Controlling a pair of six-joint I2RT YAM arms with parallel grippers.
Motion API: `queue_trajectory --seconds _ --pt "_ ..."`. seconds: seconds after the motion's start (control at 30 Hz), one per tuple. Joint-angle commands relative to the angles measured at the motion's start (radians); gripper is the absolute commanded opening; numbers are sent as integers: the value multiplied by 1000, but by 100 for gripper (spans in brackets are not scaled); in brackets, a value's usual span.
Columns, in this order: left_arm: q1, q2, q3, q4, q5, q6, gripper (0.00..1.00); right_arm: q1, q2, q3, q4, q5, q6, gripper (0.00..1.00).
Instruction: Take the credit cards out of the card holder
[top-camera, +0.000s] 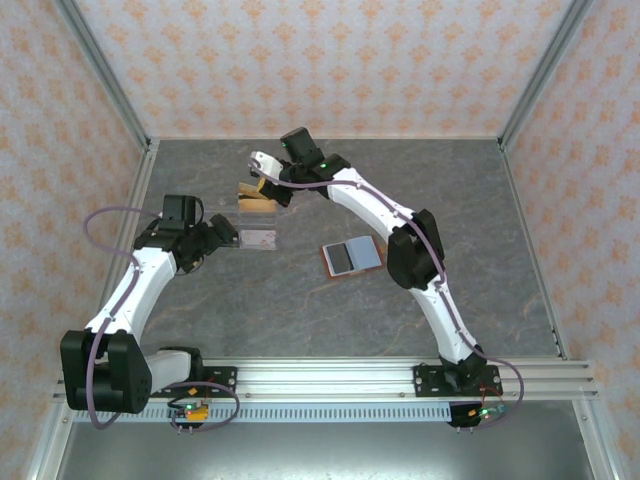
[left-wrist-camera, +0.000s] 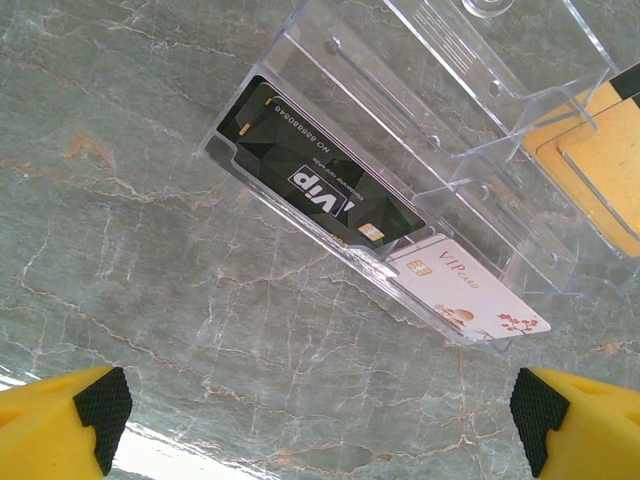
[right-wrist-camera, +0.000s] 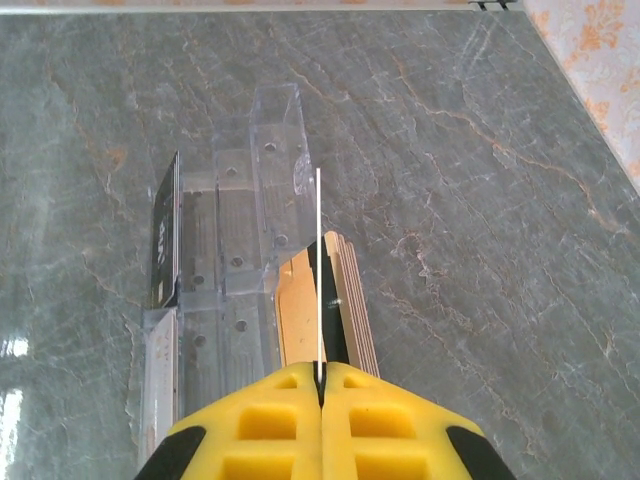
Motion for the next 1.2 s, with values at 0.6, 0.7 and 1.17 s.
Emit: queue_trajectory --seconds 0.6,0.7,1.17 --pt "12 6 10 -56 6 45 100 -1 88 134 -151 24 -138 4" --pt "13 2 7 -57 8 46 100 -1 87 135 -139 23 -114 13" --pt "13 -11 1 -51 27 43 100 -1 -47 86 -91 68 137 40"
